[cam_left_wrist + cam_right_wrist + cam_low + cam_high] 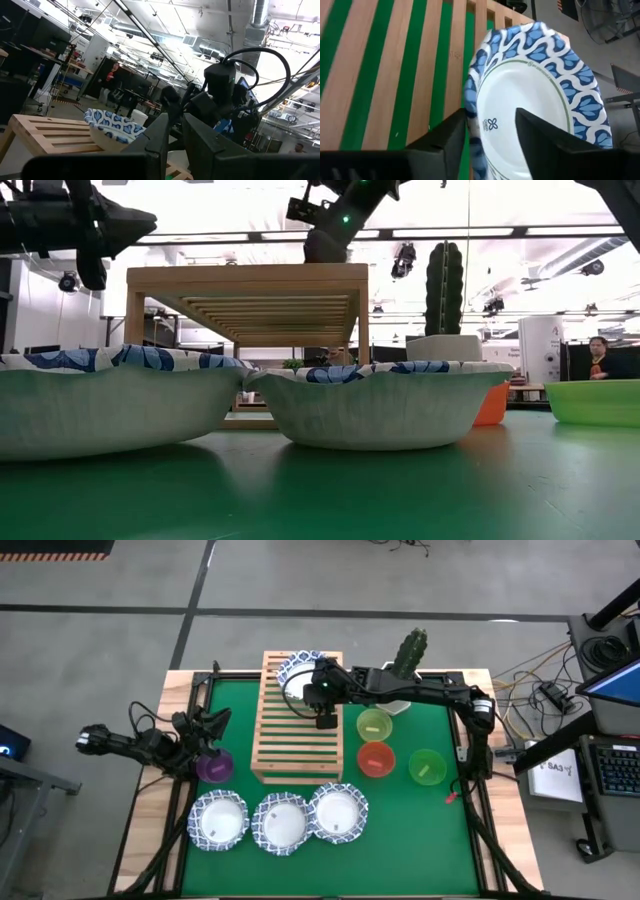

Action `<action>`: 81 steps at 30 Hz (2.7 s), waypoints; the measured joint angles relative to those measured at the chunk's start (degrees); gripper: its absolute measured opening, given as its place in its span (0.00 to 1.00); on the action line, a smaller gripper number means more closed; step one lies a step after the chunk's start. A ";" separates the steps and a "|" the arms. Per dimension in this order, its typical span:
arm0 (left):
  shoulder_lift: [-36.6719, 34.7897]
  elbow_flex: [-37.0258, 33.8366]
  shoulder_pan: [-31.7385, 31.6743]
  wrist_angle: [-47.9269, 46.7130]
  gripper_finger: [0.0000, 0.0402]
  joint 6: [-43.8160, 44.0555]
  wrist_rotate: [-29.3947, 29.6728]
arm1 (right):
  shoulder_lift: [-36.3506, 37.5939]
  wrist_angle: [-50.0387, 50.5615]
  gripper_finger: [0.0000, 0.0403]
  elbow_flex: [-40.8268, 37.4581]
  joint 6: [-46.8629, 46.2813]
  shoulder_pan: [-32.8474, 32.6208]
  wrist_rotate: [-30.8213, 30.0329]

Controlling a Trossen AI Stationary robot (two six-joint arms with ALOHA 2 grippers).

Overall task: Place and stack bowls onto a shelf
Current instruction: Put the white and blue bowl on the shelf, then put the purple bowl on the shelf

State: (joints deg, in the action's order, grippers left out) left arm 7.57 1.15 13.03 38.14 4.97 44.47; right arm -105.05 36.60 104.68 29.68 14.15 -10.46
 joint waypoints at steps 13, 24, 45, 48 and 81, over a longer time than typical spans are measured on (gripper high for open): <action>1.67 3.01 0.05 -0.89 0.10 0.68 -8.55 | 10.09 5.50 0.48 -0.76 -5.98 -6.40 4.63; 20.39 22.05 0.83 -23.86 0.10 11.22 -13.96 | 31.25 1.01 0.45 -24.99 -17.14 -20.22 3.90; 58.47 52.33 0.86 -115.76 0.10 67.01 -44.58 | 40.43 -9.03 0.45 -43.21 -22.35 -35.30 -10.71; 59.59 49.09 0.90 -113.19 0.10 66.95 -46.32 | 40.43 -9.05 0.45 -43.58 -22.61 -35.30 -10.67; 56.00 33.55 0.90 -97.57 0.21 53.42 -39.47 | 40.45 -9.09 0.45 -43.28 -23.83 -35.25 -10.67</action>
State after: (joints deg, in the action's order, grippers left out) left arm 63.57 34.70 13.93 -59.43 58.40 4.99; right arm -64.60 27.51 61.41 5.85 -21.10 -21.12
